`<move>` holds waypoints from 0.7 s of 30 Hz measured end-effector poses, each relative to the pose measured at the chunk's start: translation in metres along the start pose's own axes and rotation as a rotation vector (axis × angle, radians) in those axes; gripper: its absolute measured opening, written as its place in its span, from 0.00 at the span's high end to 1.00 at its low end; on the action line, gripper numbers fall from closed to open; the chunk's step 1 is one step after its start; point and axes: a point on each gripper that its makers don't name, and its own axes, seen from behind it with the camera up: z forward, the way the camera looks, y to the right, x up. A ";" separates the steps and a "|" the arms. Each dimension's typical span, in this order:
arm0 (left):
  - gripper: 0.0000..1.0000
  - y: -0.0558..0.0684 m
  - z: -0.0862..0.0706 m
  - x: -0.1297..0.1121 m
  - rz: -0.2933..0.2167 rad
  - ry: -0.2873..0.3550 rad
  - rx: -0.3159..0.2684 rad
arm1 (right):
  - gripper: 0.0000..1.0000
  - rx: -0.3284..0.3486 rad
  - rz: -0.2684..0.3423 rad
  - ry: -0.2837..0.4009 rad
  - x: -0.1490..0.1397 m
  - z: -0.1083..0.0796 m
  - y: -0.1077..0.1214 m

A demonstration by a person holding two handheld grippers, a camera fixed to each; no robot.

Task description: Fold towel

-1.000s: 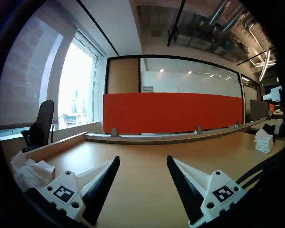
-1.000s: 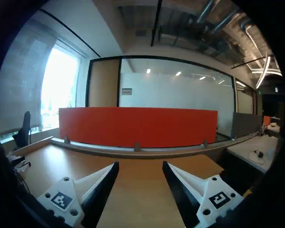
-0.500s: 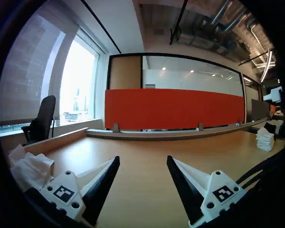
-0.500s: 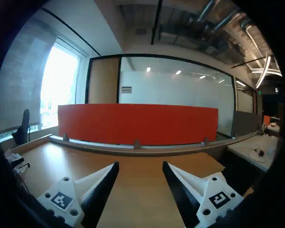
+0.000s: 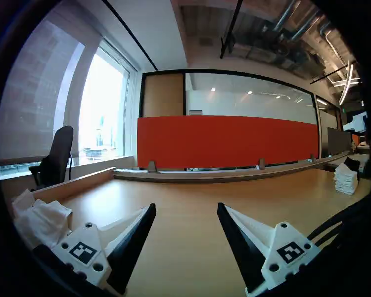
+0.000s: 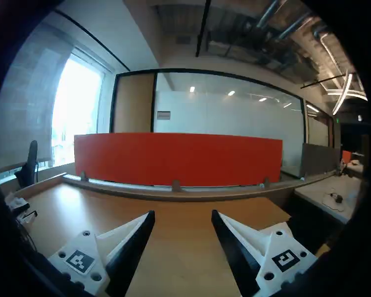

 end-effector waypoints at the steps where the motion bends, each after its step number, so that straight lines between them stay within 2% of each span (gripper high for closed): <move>1: 0.08 0.000 0.000 0.000 0.001 0.000 0.000 | 0.12 0.001 -0.001 0.000 0.000 0.000 0.000; 11: 0.08 0.000 0.000 0.000 0.000 0.000 -0.001 | 0.12 0.013 -0.012 0.012 0.006 0.002 -0.001; 21: 0.08 0.001 0.000 -0.001 0.001 0.000 -0.001 | 0.12 0.007 -0.039 0.038 0.009 0.010 0.009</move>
